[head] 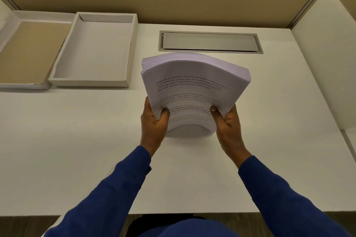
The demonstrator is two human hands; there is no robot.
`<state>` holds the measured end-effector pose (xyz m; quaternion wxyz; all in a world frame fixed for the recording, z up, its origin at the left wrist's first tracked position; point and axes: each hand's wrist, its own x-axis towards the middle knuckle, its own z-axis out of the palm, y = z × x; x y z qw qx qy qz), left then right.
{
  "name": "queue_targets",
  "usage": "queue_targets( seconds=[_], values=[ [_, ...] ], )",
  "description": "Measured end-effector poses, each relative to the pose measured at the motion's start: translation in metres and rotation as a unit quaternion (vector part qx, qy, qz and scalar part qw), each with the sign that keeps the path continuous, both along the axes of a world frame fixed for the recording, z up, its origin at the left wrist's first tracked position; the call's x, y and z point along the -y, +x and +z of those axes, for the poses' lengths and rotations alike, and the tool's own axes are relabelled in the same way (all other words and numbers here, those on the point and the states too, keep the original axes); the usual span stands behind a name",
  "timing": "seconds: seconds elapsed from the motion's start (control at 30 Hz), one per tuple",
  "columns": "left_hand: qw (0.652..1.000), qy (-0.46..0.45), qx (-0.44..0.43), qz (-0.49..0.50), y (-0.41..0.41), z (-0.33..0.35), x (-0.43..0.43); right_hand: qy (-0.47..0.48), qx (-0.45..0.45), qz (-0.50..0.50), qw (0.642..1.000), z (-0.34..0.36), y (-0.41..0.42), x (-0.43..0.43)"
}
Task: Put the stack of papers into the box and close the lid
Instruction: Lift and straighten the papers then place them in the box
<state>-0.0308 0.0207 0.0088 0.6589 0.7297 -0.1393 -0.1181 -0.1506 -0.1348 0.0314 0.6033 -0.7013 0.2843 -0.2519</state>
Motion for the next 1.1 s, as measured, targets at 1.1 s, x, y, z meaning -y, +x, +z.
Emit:
queue_targets(
  seconds=[1.1],
  values=[
    [0.998, 0.047, -0.009, 0.042, 0.053, -0.015, -0.046, -0.036, -0.058, 0.036, 0.997, -0.01, 0.076, -0.023]
  ],
)
